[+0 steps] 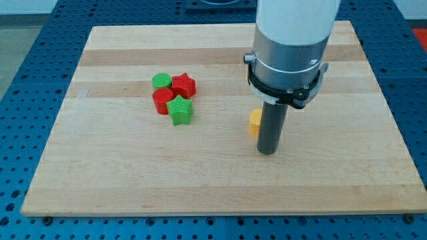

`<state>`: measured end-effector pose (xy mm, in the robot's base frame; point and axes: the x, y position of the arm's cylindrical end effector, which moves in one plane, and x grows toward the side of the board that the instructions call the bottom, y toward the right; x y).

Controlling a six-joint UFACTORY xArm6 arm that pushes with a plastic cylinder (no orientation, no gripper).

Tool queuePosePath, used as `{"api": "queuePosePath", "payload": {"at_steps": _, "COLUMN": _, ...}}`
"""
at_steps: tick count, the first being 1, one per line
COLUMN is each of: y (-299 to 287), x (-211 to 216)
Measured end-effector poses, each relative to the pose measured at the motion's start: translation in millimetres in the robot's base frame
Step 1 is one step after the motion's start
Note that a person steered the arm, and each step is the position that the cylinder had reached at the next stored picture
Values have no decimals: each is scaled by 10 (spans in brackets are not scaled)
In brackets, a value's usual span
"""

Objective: Slide the yellow heart to the right

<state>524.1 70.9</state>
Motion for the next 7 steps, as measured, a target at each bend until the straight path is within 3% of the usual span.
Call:
{"api": "queuePosePath", "payload": {"at_steps": 1, "y": -30, "x": -143}}
{"api": "queuePosePath", "payload": {"at_steps": 3, "y": -32, "x": -2147}}
{"api": "queuePosePath", "payload": {"at_steps": 4, "y": -32, "x": -2806}}
{"api": "queuePosePath", "payload": {"at_steps": 6, "y": -32, "x": -2663}}
{"api": "queuePosePath", "payload": {"at_steps": 7, "y": -424, "x": -2622}}
